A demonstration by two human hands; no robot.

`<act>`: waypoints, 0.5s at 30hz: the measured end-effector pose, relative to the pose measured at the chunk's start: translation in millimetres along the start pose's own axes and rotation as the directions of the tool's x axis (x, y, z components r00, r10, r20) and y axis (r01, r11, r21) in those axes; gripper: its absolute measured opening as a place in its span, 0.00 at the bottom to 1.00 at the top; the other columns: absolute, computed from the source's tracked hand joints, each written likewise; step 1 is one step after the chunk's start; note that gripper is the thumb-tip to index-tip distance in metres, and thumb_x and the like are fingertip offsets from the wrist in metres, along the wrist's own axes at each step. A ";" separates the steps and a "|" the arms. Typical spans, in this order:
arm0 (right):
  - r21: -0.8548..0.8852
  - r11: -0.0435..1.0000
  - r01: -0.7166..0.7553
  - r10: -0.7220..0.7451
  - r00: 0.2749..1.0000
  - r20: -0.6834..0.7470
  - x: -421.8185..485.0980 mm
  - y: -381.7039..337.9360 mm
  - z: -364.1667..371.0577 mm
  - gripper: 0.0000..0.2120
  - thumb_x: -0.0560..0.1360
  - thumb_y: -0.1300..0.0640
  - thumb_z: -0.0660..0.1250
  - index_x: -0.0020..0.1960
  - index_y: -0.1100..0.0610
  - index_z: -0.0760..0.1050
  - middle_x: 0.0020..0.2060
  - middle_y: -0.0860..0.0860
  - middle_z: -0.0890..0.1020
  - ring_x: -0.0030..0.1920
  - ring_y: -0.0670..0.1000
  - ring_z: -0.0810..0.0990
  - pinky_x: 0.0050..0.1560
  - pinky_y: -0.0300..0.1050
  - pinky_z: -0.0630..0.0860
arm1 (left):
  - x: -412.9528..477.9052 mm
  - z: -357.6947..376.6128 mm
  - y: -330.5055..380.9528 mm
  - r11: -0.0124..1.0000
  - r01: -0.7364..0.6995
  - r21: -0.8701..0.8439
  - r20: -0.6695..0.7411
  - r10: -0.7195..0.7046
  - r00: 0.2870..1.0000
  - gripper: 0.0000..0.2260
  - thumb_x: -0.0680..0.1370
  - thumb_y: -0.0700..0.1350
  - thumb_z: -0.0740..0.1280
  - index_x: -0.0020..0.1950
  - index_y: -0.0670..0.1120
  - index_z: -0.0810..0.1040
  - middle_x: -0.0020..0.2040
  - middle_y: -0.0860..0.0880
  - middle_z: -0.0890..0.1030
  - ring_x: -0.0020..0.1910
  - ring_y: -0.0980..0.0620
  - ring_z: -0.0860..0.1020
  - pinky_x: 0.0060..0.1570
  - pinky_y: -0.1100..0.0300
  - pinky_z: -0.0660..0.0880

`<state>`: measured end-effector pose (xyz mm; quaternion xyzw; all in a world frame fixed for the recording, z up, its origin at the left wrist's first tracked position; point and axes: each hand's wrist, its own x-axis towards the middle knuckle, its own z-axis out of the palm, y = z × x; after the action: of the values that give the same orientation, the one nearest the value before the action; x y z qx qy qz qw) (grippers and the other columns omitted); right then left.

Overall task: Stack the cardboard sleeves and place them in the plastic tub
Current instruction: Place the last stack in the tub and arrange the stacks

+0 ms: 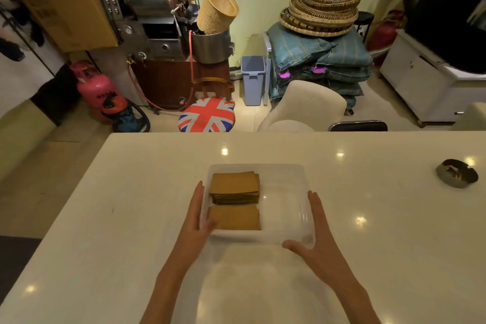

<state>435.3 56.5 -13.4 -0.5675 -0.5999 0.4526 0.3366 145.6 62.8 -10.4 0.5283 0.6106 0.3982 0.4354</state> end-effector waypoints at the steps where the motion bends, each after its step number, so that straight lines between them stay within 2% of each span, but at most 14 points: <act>1: 0.016 1.000 -0.012 0.012 1.000 -0.015 -3.2 3.5 4.0 0.54 0.67 0.46 0.78 0.74 0.27 0.40 0.77 0.31 0.48 0.77 0.38 0.51 0.76 0.48 0.55 | -4.8 -1.1 -6.3 1.000 -0.011 0.008 0.039 0.011 0.999 0.39 0.75 0.55 0.70 0.78 0.63 0.49 0.74 0.74 0.57 0.70 0.76 0.60 0.65 0.74 0.64; 3: 0.034 0.998 -0.053 0.056 0.995 -0.088 -5.4 9.6 11.5 0.51 0.69 0.48 0.77 0.71 0.23 0.41 0.77 0.36 0.54 0.77 0.46 0.58 0.76 0.57 0.60 | -12.9 -0.3 -14.9 1.000 0.023 -0.016 0.109 -0.021 0.994 0.46 0.71 0.46 0.78 0.75 0.69 0.49 0.67 0.83 0.59 0.65 0.81 0.62 0.56 0.80 0.69; 5: 0.016 0.997 -0.075 0.077 0.986 -0.145 -4.0 11.6 16.5 0.48 0.71 0.51 0.74 0.69 0.21 0.42 0.77 0.42 0.60 0.74 0.53 0.65 0.72 0.60 0.65 | -15.8 3.3 -18.3 0.999 0.027 -0.026 0.102 -0.024 0.994 0.47 0.70 0.42 0.78 0.73 0.69 0.50 0.64 0.84 0.60 0.64 0.80 0.64 0.56 0.79 0.70; 8: 0.003 0.997 -0.079 0.078 0.980 -0.181 -1.4 11.9 19.4 0.46 0.73 0.54 0.73 0.69 0.21 0.45 0.74 0.48 0.68 0.64 0.57 0.76 0.61 0.51 0.75 | -10.7 3.6 -21.4 0.999 0.013 -0.050 0.083 -0.009 0.997 0.45 0.72 0.43 0.78 0.75 0.68 0.51 0.70 0.78 0.61 0.71 0.72 0.63 0.67 0.68 0.67; 10: 0.005 0.997 -0.080 0.079 0.977 -0.197 -0.3 9.9 20.0 0.46 0.73 0.56 0.73 0.69 0.22 0.46 0.67 0.46 0.74 0.60 0.60 0.78 0.54 0.45 0.75 | -5.7 0.2 -22.9 0.999 0.026 -0.044 0.097 -0.022 0.995 0.46 0.72 0.44 0.78 0.75 0.70 0.51 0.73 0.76 0.58 0.74 0.69 0.61 0.70 0.63 0.65; 11: 0.006 0.997 -0.079 0.079 0.978 -0.194 -0.4 8.7 19.9 0.47 0.73 0.56 0.74 0.70 0.23 0.46 0.68 0.40 0.72 0.64 0.59 0.75 0.57 0.47 0.74 | -4.4 -1.5 -23.4 0.999 0.026 -0.028 0.112 -0.022 0.994 0.47 0.72 0.44 0.78 0.76 0.70 0.50 0.74 0.74 0.57 0.74 0.68 0.60 0.71 0.63 0.64; 13: -0.008 0.998 -0.066 0.064 0.983 -0.171 -1.8 8.8 18.0 0.51 0.71 0.55 0.75 0.72 0.25 0.42 0.75 0.32 0.57 0.76 0.49 0.62 0.71 0.51 0.65 | -4.9 -6.0 -26.6 1.000 0.015 0.017 0.163 -0.018 0.987 0.49 0.72 0.44 0.78 0.76 0.69 0.47 0.74 0.75 0.55 0.74 0.71 0.58 0.70 0.68 0.63; 15: -0.053 0.996 -0.067 0.057 0.983 -0.175 -5.4 10.3 17.9 0.56 0.69 0.52 0.77 0.74 0.29 0.36 0.75 0.28 0.46 0.77 0.39 0.51 0.75 0.48 0.55 | -9.9 -10.4 -30.3 0.998 0.020 0.058 0.195 -0.031 0.980 0.50 0.72 0.45 0.78 0.74 0.72 0.43 0.72 0.79 0.53 0.72 0.76 0.56 0.67 0.77 0.60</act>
<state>423.5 47.8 -28.9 -0.6327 -0.5632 0.3941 0.3566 127.4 49.0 -34.8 0.5691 0.5823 0.3215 0.4834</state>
